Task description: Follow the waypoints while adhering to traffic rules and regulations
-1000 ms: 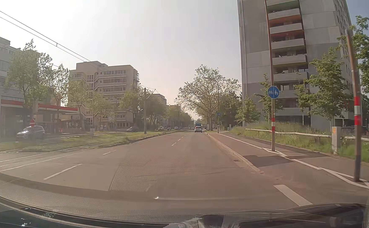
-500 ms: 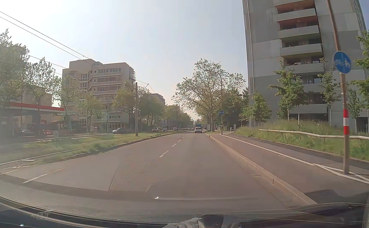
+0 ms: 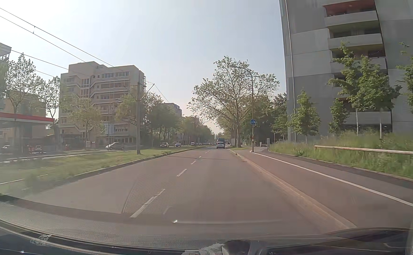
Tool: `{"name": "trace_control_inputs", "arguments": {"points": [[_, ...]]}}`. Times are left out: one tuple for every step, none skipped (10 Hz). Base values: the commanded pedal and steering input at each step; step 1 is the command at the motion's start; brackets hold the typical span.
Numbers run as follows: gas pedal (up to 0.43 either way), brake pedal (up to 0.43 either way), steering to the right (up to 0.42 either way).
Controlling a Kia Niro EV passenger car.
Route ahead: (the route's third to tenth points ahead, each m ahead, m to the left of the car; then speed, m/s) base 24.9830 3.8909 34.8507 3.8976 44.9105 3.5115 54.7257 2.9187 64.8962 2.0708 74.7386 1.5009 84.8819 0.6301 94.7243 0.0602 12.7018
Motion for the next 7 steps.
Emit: {"name": "trace_control_inputs", "arguments": {"points": [[0.079, 0.000, 0.006], [0.079, 0.000, 0.006], [0.079, 0.000, 0.006], [0.079, 0.000, 0.006], [0.079, 0.000, 0.006], [0.079, 0.000, 0.006], [0.079, 0.000, 0.006]]}}
